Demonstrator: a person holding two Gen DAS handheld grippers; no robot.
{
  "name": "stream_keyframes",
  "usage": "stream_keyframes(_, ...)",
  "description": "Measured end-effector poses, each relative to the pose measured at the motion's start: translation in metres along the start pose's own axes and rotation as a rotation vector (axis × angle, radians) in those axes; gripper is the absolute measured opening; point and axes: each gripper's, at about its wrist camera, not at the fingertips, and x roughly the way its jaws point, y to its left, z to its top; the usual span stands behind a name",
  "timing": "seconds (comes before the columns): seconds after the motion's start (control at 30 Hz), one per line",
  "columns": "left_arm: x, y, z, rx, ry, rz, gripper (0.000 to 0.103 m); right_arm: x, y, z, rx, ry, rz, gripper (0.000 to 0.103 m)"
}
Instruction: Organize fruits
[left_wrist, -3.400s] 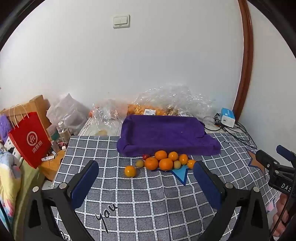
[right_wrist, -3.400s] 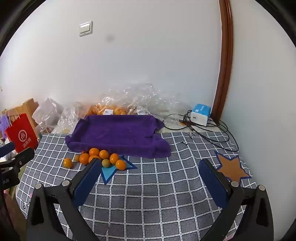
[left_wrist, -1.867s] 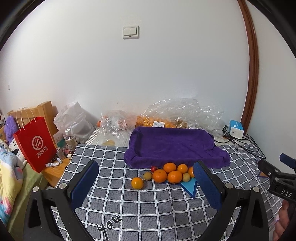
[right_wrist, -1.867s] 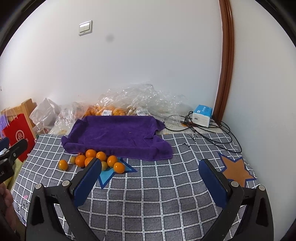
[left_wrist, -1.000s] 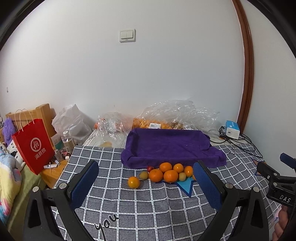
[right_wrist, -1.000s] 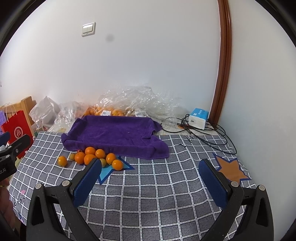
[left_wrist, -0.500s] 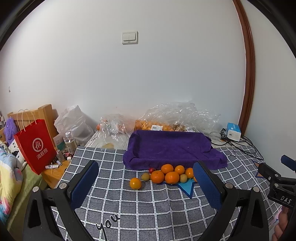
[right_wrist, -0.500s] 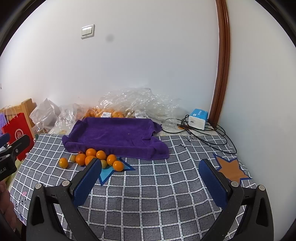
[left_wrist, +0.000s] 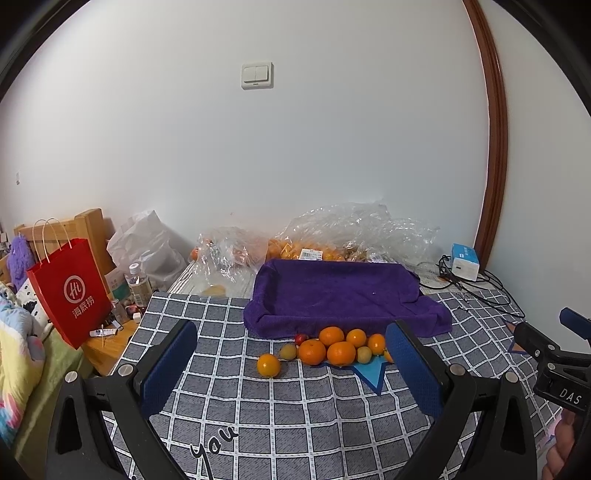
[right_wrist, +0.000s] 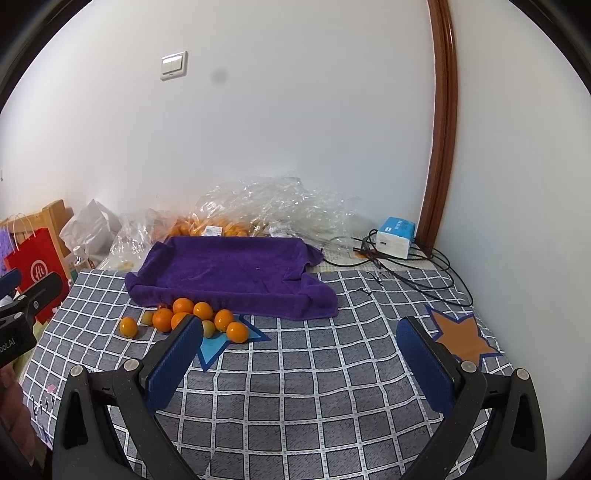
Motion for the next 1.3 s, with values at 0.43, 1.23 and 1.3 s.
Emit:
stream_keyframes(0.43,0.005,0.003,0.009,-0.023,0.017,-0.017,0.103,0.009,0.004,0.004,-0.019,0.004,0.008,0.103)
stream_keyframes(1.23,0.070,0.025,-0.016,-0.037,0.135,-0.011,0.101,0.084,0.016,-0.027,-0.009,0.130,0.099,0.091)
stream_keyframes(1.3,0.082,0.031,-0.021,-0.045,0.164,-0.005,0.101,0.094,0.017,-0.029,-0.016,0.148,0.107,0.086)
